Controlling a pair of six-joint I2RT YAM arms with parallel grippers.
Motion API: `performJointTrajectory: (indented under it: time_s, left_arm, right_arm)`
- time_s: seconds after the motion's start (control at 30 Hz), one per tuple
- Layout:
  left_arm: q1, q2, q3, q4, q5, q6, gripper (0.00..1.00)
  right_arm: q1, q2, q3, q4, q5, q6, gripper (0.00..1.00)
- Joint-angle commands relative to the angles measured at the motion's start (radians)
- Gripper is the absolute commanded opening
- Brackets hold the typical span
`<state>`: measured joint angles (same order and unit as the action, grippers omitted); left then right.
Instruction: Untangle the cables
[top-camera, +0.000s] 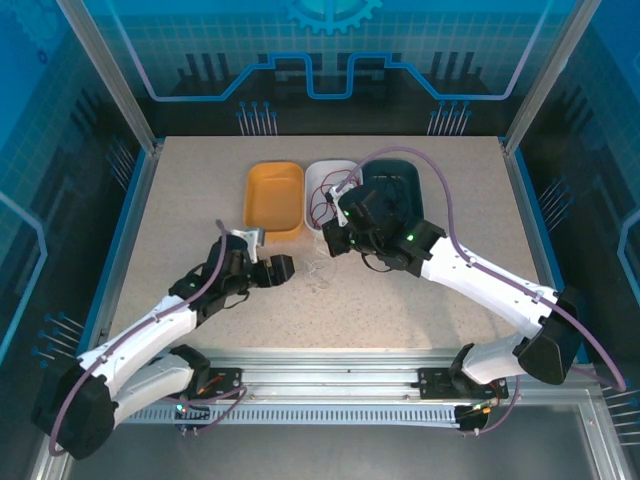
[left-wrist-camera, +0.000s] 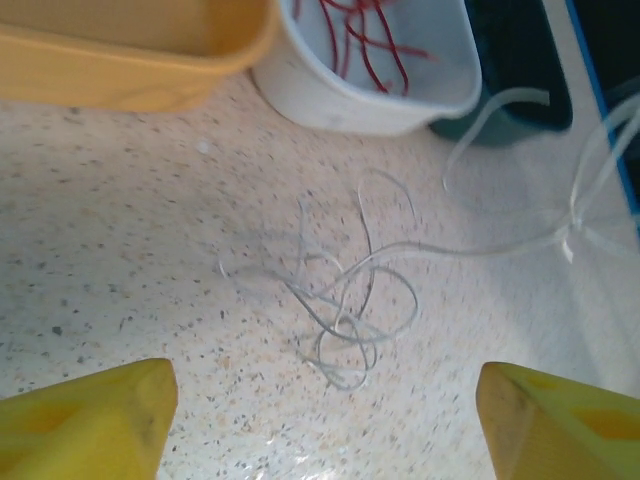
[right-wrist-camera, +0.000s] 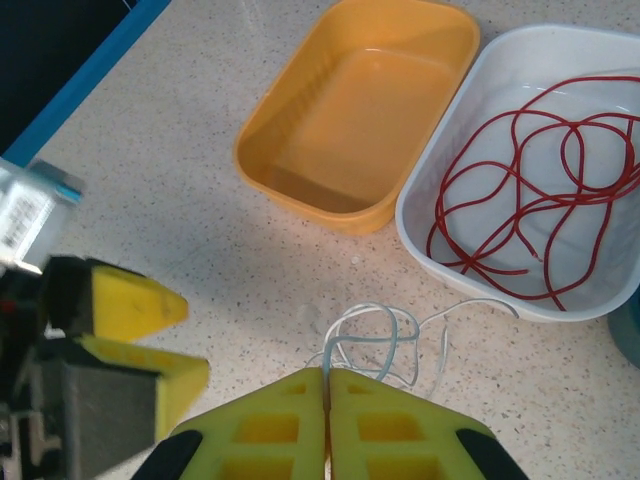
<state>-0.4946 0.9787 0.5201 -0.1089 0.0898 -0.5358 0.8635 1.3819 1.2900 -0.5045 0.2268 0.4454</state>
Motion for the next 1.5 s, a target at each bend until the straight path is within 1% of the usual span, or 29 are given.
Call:
performJointTrajectory:
  time_s: [0.0, 0.13, 0.23, 0.4, 0.5, 0.63, 0.77, 0.83, 0.9, 1.03, 1.13, 1.27, 1.33, 1.47]
  left_arm:
    - [-0.037, 0.054, -0.014, 0.053, -0.078, 0.070, 0.71]
    - [-0.040, 0.144, -0.003, 0.042, -0.174, 0.051, 0.69]
    - [-0.041, 0.198, 0.012, 0.047, -0.183, 0.052, 0.68]
    - [-0.042, 0.235, 0.018, 0.106, -0.120, 0.070, 0.67]
    - [-0.044, 0.236, 0.025, 0.139, -0.085, 0.086, 0.67]
    - [-0.047, 0.227, 0.032, 0.171, -0.056, 0.093, 0.70]
    - [-0.050, 0.190, 0.026, 0.207, -0.020, 0.100, 0.73]
    - [-0.049, 0.162, 0.018, 0.230, 0.004, 0.109, 0.70]
    - [-0.049, 0.132, 0.018, 0.242, 0.021, 0.118, 0.64]
    - [-0.049, 0.072, 0.017, 0.244, 0.017, 0.134, 0.54]
    - [-0.050, 0.055, 0.026, 0.235, 0.036, 0.183, 0.47]
    - [-0.051, 0.061, 0.056, 0.178, 0.064, 0.273, 0.43]
    - [-0.051, 0.058, 0.067, 0.166, 0.071, 0.307, 0.43]
    - [-0.051, 0.066, 0.086, 0.163, 0.121, 0.345, 0.43]
  right_arm:
    - [-0.007, -0.024, -0.002, 0.029, -0.020, 0.023, 0.07]
    - [-0.006, -0.029, -0.001, 0.024, -0.027, 0.024, 0.07]
    - [-0.007, -0.040, -0.004, 0.021, -0.029, 0.024, 0.07]
    - [-0.008, -0.066, -0.008, 0.021, -0.030, 0.020, 0.07]
    - [-0.010, -0.078, 0.005, 0.028, -0.059, 0.002, 0.07]
    - [-0.012, -0.092, 0.053, 0.022, -0.101, -0.044, 0.07]
    - [-0.012, -0.110, 0.105, 0.008, -0.101, -0.082, 0.07]
    - [-0.012, -0.120, 0.113, 0.012, -0.102, -0.089, 0.08]
    - [-0.013, -0.126, 0.112, 0.022, -0.107, -0.089, 0.08]
    - [-0.014, -0.126, 0.104, 0.043, -0.126, -0.077, 0.08]
    - [-0.015, -0.127, 0.099, 0.058, -0.144, -0.070, 0.09]
    - [-0.021, -0.121, 0.109, 0.061, -0.162, -0.070, 0.09]
    - [-0.021, -0.122, 0.115, 0.061, -0.170, -0.070, 0.09]
    - [-0.022, -0.122, 0.117, 0.061, -0.174, -0.067, 0.09]
